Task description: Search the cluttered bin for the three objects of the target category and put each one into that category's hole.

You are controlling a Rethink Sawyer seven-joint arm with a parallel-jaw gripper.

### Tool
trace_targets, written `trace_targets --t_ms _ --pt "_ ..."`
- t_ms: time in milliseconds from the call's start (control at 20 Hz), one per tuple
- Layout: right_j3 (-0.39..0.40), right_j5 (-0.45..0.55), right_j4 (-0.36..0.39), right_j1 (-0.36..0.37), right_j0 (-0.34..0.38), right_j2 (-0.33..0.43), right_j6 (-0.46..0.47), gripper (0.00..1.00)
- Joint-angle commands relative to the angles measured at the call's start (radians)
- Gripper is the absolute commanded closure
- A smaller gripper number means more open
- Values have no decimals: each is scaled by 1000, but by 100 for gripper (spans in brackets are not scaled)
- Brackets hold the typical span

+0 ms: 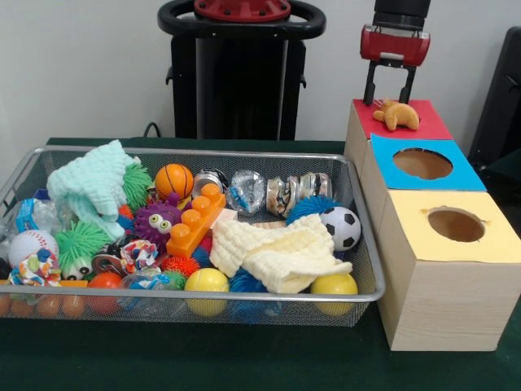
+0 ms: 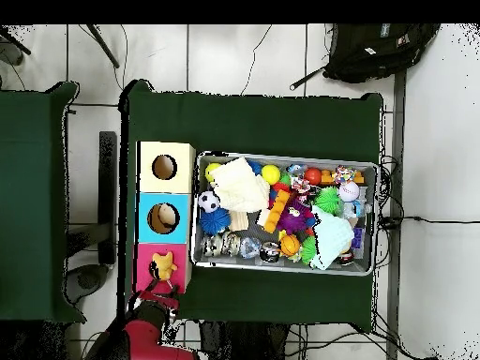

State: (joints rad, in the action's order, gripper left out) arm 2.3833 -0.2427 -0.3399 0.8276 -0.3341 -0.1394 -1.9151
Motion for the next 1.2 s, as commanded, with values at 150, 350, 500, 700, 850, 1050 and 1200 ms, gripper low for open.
trace_targets --t_ms 150,350,500,700,850,1050,1200 --pt "0 198 -11 57 12 57 -173 0" --pt "-10 220 -21 77 -16 35 -176 0" --pt "-8 215 -25 90 -28 47 -201 100" --pt "-7 223 -19 95 -6 92 -212 100" --pt "-10 223 -30 87 -17 85 -218 100" --pt "-28 224 -26 86 -19 56 -195 100" --pt "-35 166 -5 52 35 107 -205 100"
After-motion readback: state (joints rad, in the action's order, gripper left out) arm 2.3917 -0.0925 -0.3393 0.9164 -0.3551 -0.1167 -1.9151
